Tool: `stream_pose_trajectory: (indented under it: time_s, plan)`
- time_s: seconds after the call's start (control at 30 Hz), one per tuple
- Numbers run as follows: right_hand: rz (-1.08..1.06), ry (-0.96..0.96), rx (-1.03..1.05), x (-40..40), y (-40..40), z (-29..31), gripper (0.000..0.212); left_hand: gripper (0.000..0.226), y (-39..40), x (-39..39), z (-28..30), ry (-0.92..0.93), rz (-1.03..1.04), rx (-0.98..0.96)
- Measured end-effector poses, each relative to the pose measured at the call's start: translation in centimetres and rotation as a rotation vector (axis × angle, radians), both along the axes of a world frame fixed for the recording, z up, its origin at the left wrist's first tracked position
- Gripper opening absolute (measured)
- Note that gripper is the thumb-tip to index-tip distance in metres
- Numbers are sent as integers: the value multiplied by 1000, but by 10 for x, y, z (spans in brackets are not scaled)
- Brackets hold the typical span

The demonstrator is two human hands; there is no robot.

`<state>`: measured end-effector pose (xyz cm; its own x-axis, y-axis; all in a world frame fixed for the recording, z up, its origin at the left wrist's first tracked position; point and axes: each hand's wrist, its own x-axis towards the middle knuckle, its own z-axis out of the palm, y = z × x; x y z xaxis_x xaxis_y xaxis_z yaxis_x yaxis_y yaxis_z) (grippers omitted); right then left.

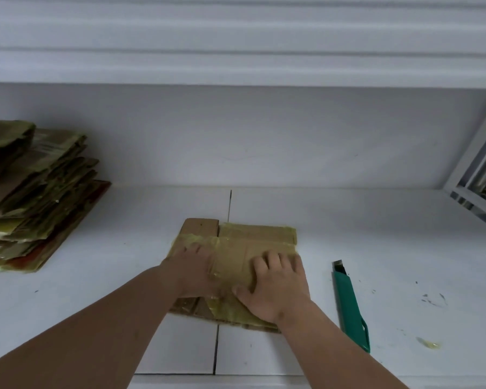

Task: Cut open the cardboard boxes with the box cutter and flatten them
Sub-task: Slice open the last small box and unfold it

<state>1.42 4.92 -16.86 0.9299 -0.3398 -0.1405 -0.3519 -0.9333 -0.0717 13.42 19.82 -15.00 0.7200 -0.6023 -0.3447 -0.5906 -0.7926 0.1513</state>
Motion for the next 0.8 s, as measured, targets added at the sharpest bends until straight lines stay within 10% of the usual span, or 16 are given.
stream_pose_trajectory:
  time_s: [0.23,0.5,0.8]
  plan:
    - [12,21,-23,24,-17,6,91,89,-10,29,12,-90,21,-18]
    - [-49,105,101,29,-24,-14,104,134,-11,30,-40,-96,-71,61]
    - [-37,85,79,27,-23,-16,68,113,0,27,-13,-9,-134,132]
